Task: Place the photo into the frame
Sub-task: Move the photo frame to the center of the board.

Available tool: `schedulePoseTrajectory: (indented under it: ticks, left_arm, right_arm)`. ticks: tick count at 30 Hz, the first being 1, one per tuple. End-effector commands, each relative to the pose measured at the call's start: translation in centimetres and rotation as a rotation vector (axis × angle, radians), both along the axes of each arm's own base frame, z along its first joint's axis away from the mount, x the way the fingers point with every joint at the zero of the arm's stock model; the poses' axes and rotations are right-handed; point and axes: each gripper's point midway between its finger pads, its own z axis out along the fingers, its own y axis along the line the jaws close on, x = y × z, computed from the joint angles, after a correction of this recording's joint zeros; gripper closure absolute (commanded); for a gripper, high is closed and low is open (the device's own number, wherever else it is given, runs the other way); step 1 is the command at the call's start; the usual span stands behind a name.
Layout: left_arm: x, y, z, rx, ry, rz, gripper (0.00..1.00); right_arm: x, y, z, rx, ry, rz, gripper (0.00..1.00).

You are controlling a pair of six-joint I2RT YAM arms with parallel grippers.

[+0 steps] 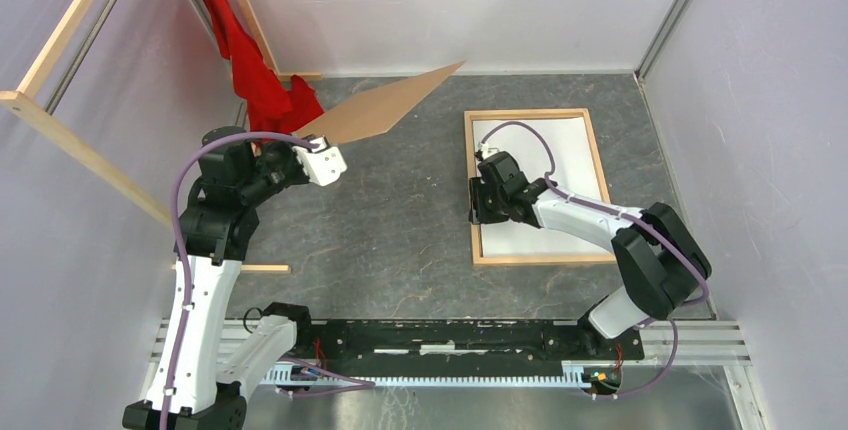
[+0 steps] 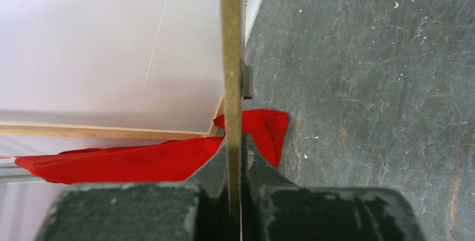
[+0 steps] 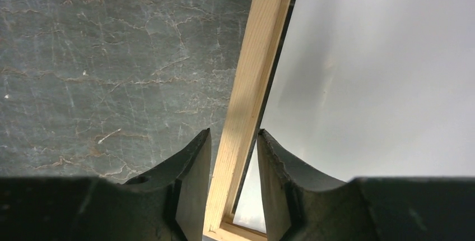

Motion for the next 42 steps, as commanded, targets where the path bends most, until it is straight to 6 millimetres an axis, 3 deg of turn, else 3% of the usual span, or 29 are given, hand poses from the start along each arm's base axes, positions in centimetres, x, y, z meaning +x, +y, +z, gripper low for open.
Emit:
schedulePoseTrajectory:
  ticks: [1, 8, 27, 37, 42]
  left_arm:
    - [0.1, -0.4, 3.9, -0.063, -0.13, -0.007, 0.98]
    - [0.1, -0.4, 3.8, -0.057, -0.133, -0.009, 0.98]
    - [0.2, -0.3, 3.1, -0.04, -0.133, -0.009, 0.98]
    - [0.3, -0.2, 2.9, -0.038, -0.129, -0.004, 0.98]
    - [0.3, -0.2, 2.8, -0.037, -0.126, -0.003, 0.98]
  right_arm:
    - [1.8, 0.8, 0.9, 0.0, -0.065, -0.01, 0.6]
    - [1.6, 1.1, -0.1, -0.01, -0.045, 0.002, 0.62]
    - [1.0, 3.0, -0.6, -0.04, -0.049, 0.043, 0.75]
    - [0.3, 6.8, -0.7, -0.067, -0.053, 0.111, 0.78]
    - [-0.3, 10.1, -0.1, -0.003, -0.032, 0.083, 0.79]
